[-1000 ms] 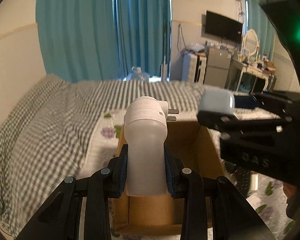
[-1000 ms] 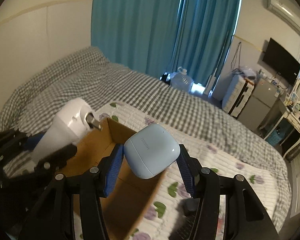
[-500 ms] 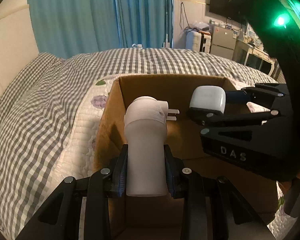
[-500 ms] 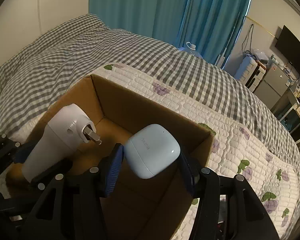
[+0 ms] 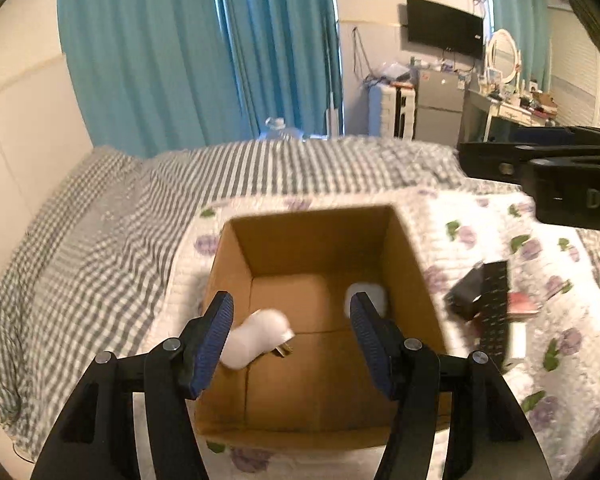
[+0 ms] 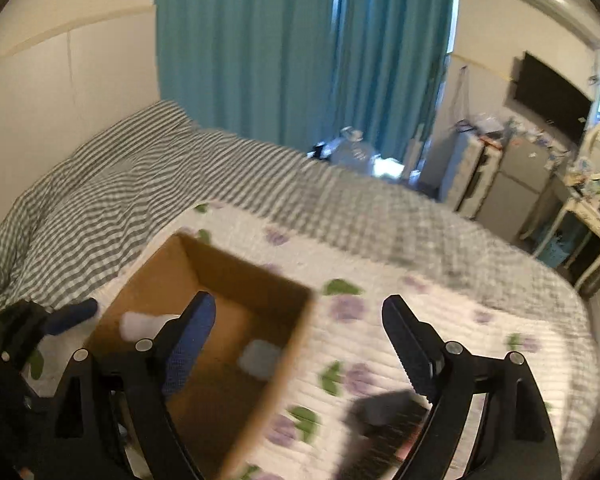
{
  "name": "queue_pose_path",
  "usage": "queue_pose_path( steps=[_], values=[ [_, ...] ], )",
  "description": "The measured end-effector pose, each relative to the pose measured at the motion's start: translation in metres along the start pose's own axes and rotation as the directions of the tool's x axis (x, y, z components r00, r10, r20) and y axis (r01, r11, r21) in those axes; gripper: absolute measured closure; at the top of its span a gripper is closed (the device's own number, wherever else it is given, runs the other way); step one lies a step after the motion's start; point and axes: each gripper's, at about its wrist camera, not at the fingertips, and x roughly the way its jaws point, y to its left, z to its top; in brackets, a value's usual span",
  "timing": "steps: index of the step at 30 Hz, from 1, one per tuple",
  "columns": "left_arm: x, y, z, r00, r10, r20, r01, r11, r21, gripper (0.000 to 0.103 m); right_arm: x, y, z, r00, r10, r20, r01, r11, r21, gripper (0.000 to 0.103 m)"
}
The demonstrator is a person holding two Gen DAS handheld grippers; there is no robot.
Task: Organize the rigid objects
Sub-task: 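Grasp the black TV remote with the left gripper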
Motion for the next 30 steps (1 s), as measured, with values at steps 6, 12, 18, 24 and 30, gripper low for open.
queue_pose_path(
  steps=[6,12,18,24,30],
  values=[
    [-0.025,-0.051,0.01,0.998,-0.058,0.027,0.058,0.998,0.013,0.039,-0.07,-0.057,-0.02,0.995,-0.1,-0.001,0.1,0.995,0.022,0.017],
    [-0.003,-0.107,-0.002,0.993,-0.104,-0.048,0.104,0.995,0.004,0.039,-0.08,-0.105,-0.069,0.987,-0.148,-0.067,0.152,0.987,0.055,0.017],
    [0.037,-0.157,-0.026,0.979,-0.129,-0.156,0.135,0.99,0.03,0.039,-0.042,-0.147,-0.119,0.984,-0.107,-0.139,0.122,0.988,0.099,0.017],
    [0.072,-0.196,-0.046,0.965,-0.145,-0.217,0.169,0.981,0.094,0.039,-0.009,-0.164,-0.15,0.974,-0.136,-0.183,0.147,0.988,0.048,0.017],
    [0.103,-0.216,-0.045,0.957,-0.152,-0.247,0.179,0.98,0.089,0.039,0.01,-0.177,-0.165,0.965,-0.117,-0.236,0.129,0.991,0.037,0.017]
  ],
)
